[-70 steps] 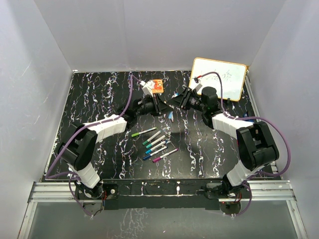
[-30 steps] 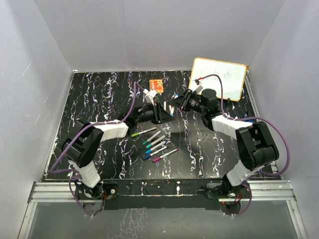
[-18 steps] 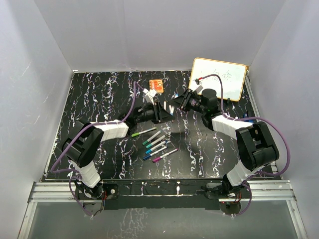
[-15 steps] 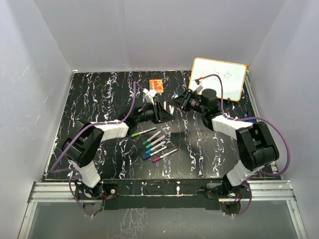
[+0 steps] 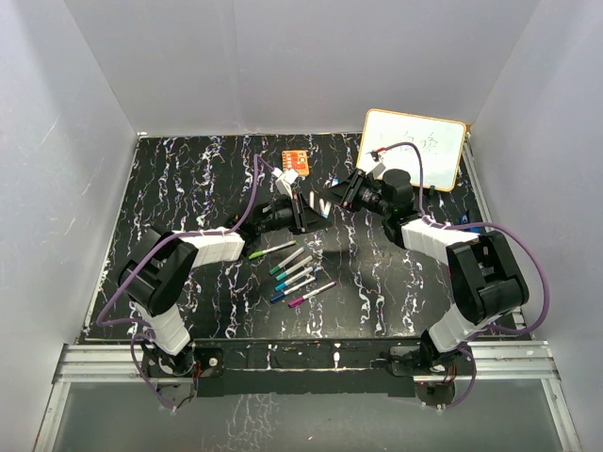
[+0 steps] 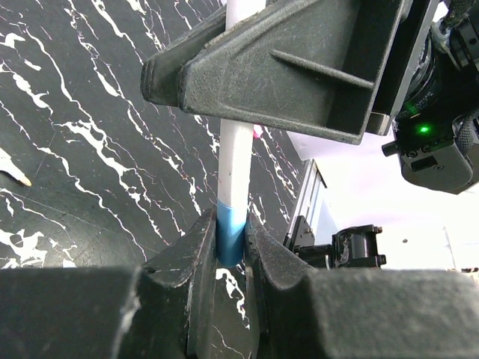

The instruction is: Open the pen caps

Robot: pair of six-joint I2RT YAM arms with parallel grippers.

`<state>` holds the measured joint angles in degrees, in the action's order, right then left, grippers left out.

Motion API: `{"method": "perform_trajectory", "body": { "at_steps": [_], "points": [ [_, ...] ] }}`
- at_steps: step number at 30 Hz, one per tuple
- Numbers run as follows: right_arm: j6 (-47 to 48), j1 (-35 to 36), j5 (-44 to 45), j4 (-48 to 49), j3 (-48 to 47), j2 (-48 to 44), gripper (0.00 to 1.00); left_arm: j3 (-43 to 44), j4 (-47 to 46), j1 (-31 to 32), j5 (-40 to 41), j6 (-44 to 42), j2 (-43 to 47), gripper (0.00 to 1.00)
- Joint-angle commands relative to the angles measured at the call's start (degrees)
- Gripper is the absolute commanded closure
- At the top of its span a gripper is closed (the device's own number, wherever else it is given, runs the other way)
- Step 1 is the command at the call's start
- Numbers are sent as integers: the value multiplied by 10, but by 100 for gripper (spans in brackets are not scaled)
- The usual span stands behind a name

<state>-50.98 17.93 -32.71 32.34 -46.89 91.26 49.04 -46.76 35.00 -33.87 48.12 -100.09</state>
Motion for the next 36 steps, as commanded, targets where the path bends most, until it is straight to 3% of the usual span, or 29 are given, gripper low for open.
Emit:
{"method": "perform_trajectory", "body": {
  "at_steps": [1,12,21,32,36],
  "points": [
    [15,0,26,24,-9,-22,100,-2,-16,2,2,7,7,100],
    [78,-1,95,-45,-74,-25,100,-85,-2,4,3,19,64,100],
    [95,-10,126,-45,-109,-22,100,-167,2,12,18,37,122,100],
    [92,-22,139,-18,-105,-34,100,-170,34,14,22,29,130,100],
    [100,-26,138,-29,-101,-46,100,-139,101,14,45,-1,146,100]
  ]
}}
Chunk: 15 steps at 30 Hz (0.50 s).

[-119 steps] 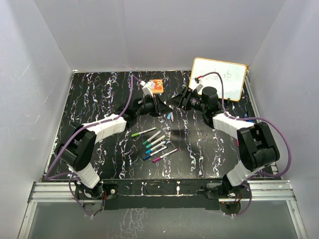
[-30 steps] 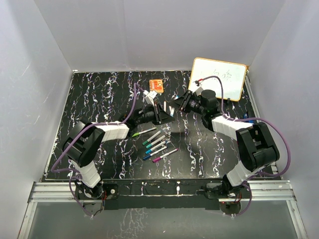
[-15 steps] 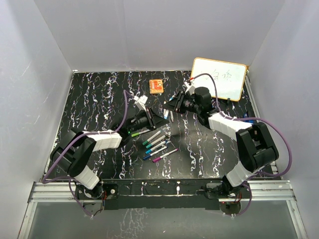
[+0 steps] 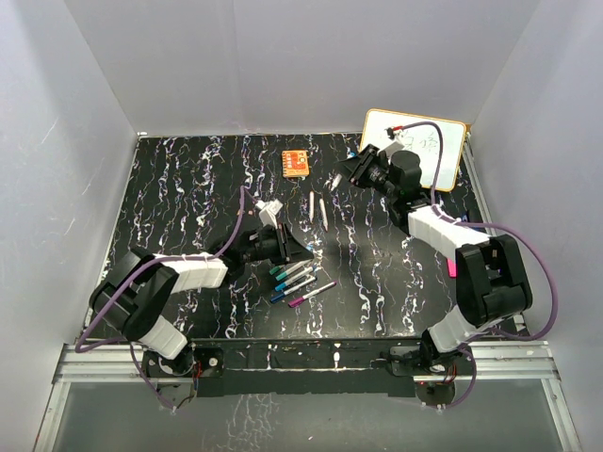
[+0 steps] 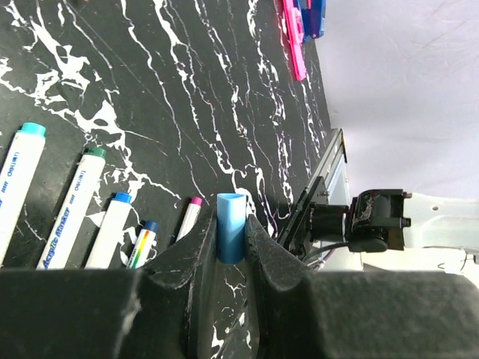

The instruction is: Open the pen caps

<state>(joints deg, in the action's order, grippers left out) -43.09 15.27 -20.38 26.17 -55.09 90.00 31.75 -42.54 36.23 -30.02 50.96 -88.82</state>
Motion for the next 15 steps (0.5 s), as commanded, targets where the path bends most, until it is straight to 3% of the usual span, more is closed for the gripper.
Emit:
{"method": "perform_trajectory", "body": {
  "at_steps": [1,7,15],
  "points": [
    [29,0,17,19,-20,-39,100,53,102,1,23,-50,38,100],
    [105,-3,26,-157,-64,-41,100,228,375,-21,161,-193,22,100],
    [185,-3,7,-324,-117,16,100,379,555,-75,293,-305,-104,100]
  ]
}}
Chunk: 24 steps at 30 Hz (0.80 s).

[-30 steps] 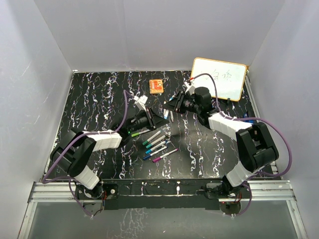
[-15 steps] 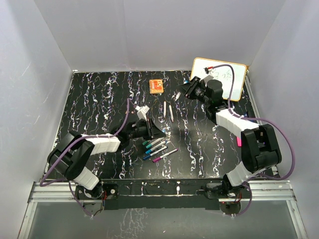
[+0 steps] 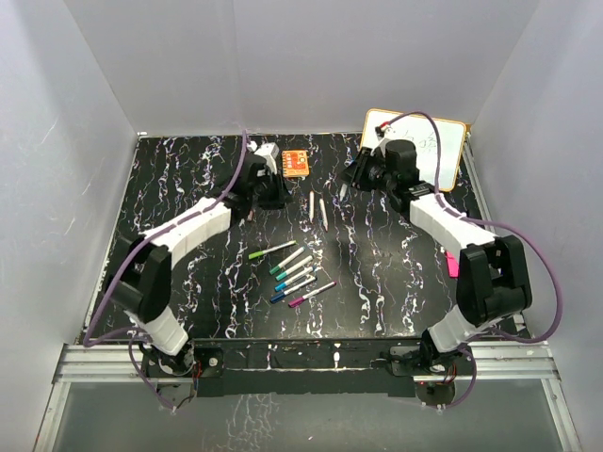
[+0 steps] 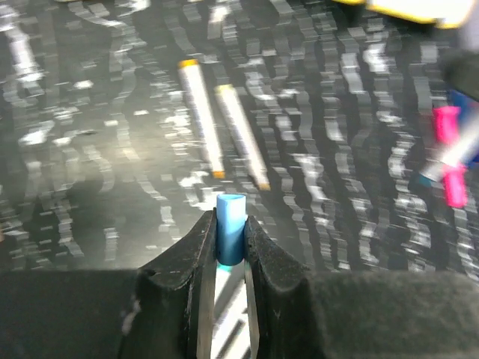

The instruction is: Open the pen caps

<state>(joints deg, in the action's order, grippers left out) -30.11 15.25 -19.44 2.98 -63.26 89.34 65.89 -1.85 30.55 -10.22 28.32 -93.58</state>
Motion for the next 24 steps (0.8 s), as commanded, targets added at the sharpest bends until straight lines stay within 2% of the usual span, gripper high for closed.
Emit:
{"method": "perform_trajectory", "body": {
  "at_steps": [1,9,13,24],
  "points": [
    [59,-3,0,-103,-37,29,100,50,160,-20,111,-87,-71,100],
    [82,-2,5,-173,-80,84,100,101,196,-25,202,-119,-143,100],
    [97,-3,11,-205,-105,119,100,104,193,-32,215,-122,-154,100],
    [108,-2,10,-212,-137,190,100,110,186,-44,251,-139,-179,100]
  ]
}}
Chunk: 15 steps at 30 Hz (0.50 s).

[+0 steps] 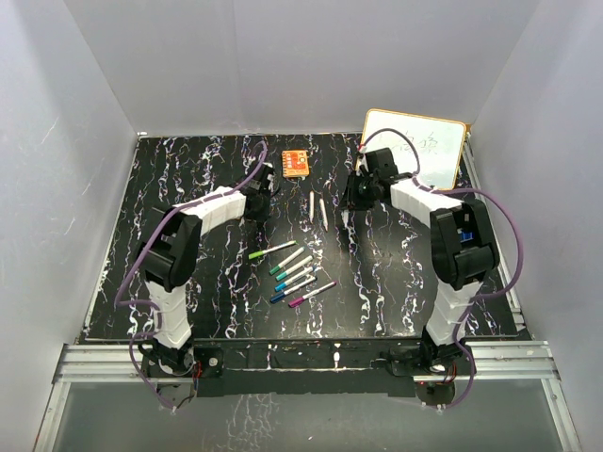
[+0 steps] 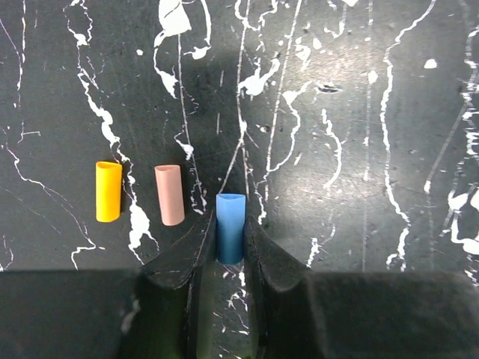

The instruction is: Open the pen caps

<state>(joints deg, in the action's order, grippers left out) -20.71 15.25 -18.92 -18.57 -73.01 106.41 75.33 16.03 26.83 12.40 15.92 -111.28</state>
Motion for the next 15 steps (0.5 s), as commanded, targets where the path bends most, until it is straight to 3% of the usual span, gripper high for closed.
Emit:
{"method": "perform_trajectory", "body": {
  "at_steps": [1,15],
  "points": [
    [15,-2,5,2,-44,26,100,15,4,-8,25,-17,-3,100],
    [24,-2,12,-16,-81,81,100,13,-2,-14,28,-23,-17,96]
  ]
}}
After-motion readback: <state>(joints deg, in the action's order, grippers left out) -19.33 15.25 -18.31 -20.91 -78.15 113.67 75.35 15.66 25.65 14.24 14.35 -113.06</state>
